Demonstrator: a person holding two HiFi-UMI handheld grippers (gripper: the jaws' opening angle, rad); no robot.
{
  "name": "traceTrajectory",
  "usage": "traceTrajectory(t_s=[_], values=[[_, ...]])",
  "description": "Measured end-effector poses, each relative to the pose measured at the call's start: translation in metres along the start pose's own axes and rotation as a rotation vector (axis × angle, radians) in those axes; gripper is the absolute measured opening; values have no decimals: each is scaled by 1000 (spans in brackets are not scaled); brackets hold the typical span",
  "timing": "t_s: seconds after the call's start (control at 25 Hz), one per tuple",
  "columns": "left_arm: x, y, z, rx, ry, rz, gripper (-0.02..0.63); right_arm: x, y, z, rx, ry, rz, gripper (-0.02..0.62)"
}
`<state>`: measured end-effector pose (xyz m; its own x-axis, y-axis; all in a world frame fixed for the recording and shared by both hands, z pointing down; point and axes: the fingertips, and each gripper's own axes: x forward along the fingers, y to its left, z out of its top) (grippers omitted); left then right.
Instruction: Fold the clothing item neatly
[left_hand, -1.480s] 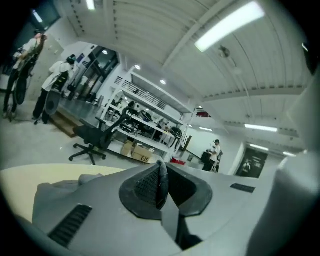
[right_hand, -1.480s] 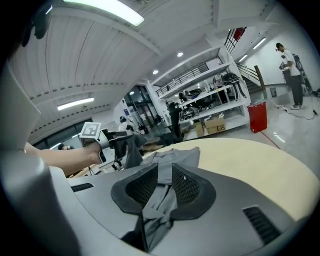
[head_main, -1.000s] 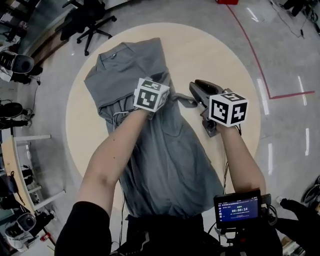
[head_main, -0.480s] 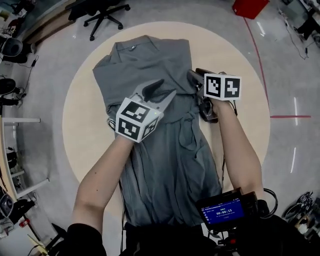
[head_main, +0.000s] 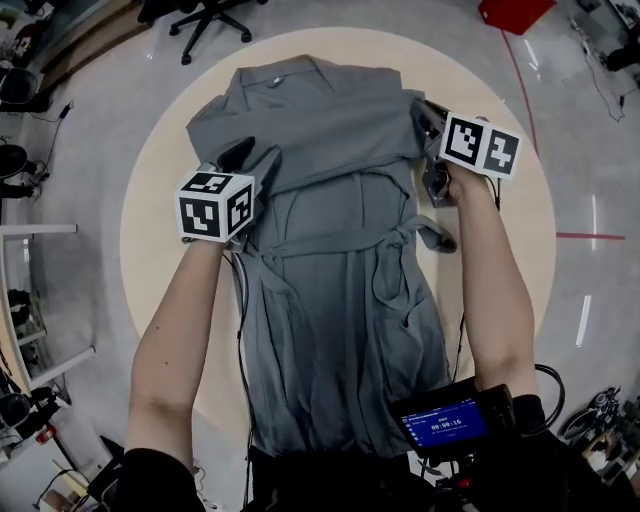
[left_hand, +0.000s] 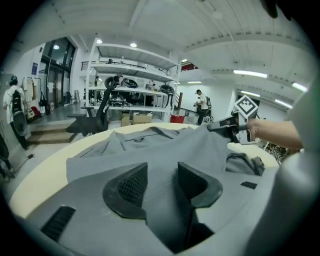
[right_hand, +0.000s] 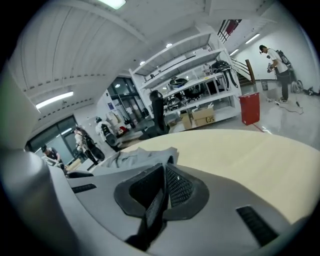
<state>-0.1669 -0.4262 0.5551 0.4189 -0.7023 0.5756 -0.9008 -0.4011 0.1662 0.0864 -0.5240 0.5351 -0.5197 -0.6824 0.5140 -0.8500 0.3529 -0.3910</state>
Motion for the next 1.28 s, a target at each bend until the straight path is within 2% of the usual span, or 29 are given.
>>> traceTrajectory(t_s=[0.12,0.24,0.28,0.36,0.48,0.6,0.76,0.88,1.08,1.16,1.28], values=[[2,6,-7,23,7,13,186,9,-11,-12,-14,23,-22,28],[-2,2,-2,47,-3,-5,189,-3,-5,0,-51,8,-23,37],[-14,4,2,34,-27,7,192,-15,-1,7,-65,-4,-20,108],[-56,9,12,-6,-108,50,192,-50,10,23,-87,-40,-10,120],[-134,-3,35,-52,-253,73,192,-116,34,43,-82,-115,33,120],[-214,-20,27,-66,-313,112,192,-190,64,32,-71,-152,83,118],[-293,-64,-22,-59,-258,7,192,-293,104,-21,-66,-113,76,120],[-310,-87,-80,-30,-157,-63,192,-334,109,-64,-68,-83,43,120],[-361,-138,-219,-136,9,-158,192,-412,104,-206,-6,80,-26,121],[-381,-154,-263,-173,68,-169,192,-438,100,-257,42,141,-35,127],[-399,-180,-311,-207,146,-153,192,-467,85,-310,65,224,-43,151]])
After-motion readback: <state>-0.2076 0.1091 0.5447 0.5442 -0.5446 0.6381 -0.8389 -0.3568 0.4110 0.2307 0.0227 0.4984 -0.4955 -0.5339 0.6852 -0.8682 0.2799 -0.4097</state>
